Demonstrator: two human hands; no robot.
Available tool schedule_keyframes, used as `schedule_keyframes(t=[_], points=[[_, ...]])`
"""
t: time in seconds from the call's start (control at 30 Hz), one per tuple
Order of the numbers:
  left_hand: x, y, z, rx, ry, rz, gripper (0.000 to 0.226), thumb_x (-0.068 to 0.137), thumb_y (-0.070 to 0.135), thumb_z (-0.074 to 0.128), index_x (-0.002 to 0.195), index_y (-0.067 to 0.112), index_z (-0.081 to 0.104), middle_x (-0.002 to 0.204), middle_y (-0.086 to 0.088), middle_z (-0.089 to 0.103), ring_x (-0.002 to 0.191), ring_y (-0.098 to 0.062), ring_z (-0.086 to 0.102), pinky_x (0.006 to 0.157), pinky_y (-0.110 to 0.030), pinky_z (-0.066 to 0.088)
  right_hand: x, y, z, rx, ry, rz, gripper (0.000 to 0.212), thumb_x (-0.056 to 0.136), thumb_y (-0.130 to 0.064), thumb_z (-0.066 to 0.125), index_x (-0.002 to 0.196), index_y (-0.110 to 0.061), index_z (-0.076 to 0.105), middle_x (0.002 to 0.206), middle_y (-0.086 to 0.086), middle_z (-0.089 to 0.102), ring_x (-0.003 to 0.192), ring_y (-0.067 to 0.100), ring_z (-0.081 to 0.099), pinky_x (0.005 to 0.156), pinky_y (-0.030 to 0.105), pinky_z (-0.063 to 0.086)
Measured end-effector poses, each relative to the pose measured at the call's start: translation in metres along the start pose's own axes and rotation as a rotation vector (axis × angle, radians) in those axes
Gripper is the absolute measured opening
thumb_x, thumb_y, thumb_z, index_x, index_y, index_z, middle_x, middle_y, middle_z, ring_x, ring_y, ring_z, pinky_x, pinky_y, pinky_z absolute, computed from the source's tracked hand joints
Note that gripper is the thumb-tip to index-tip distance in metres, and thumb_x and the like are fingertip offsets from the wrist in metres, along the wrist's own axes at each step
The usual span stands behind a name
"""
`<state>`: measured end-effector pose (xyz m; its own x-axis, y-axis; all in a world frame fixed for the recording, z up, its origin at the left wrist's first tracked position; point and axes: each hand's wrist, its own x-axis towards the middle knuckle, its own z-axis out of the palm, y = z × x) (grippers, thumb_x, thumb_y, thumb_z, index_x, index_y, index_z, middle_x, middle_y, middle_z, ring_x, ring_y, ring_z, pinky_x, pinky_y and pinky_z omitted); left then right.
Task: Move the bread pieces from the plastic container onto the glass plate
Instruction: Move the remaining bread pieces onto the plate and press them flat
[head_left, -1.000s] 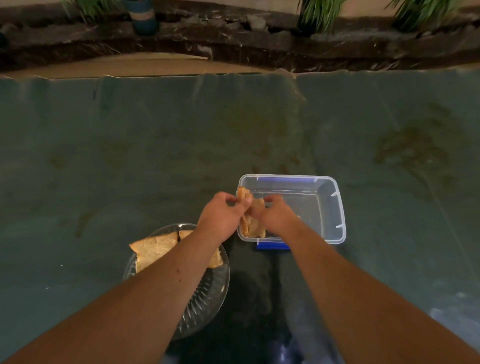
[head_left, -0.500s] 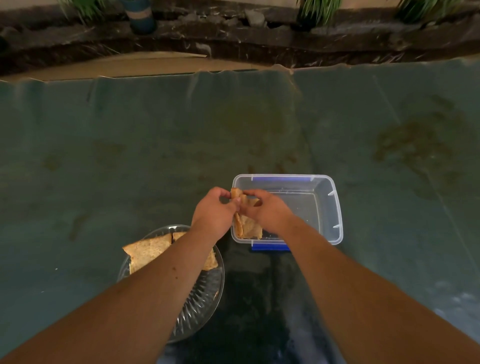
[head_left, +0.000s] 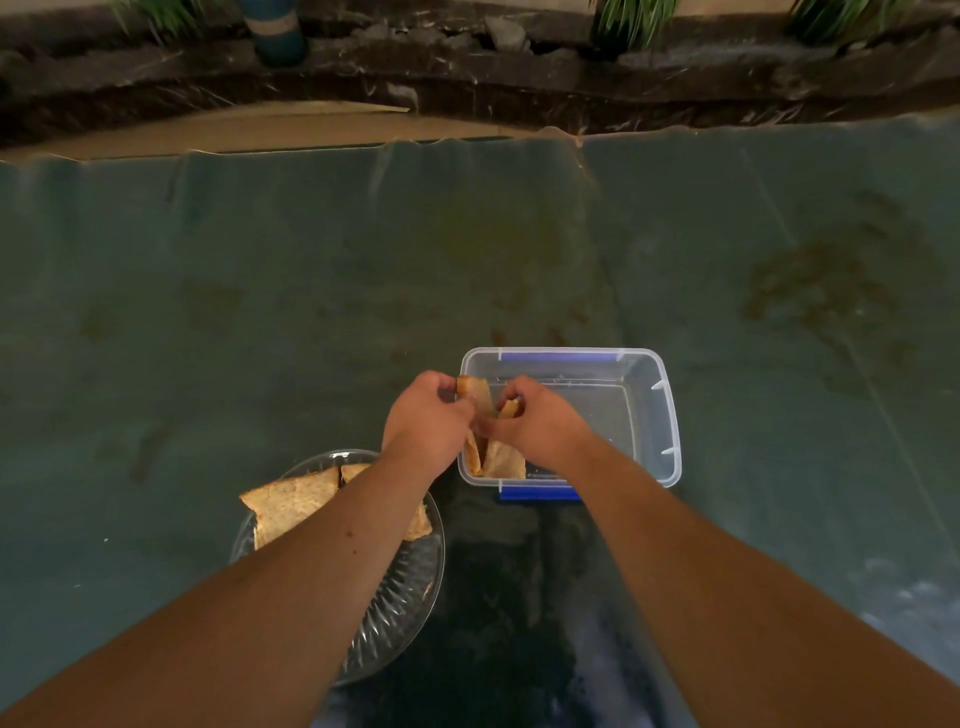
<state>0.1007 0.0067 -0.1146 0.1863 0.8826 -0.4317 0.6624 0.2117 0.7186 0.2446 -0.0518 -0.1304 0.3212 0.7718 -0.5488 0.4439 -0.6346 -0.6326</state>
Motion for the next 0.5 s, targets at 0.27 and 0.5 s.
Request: schedule_keyframes(t=[0.27, 0.5], points=[[-0.011, -0.002, -0.001, -0.118, 0.061, 0.030, 0.013, 0.093, 0.033, 0.070, 0.090, 0.039, 0.059, 0.088, 0.014, 0.069, 0.076, -0.006, 0.067, 0.058, -0.025, 0.046, -0.015, 0.012, -0.001, 0.202, 0.147, 0.161, 0.040, 0.097, -0.021, 0.071, 0.125, -0.037, 0.048, 0.098, 0.001, 0.067, 0.084, 0.022, 0.071, 0.080, 0.045, 0.066], [-0.018, 0.003, -0.038, -0.281, 0.154, 0.068, 0.011, 0.095, 0.029, 0.066, 0.094, 0.036, 0.058, 0.087, 0.012, 0.067, 0.066, 0.016, 0.059, 0.049, -0.009, 0.042, -0.042, -0.022, -0.022, 0.272, 0.274, 0.081, 0.045, 0.090, -0.010, 0.063, 0.122, -0.039, 0.051, 0.091, -0.003, 0.066, 0.079, 0.020, 0.070, 0.070, 0.050, 0.067]])
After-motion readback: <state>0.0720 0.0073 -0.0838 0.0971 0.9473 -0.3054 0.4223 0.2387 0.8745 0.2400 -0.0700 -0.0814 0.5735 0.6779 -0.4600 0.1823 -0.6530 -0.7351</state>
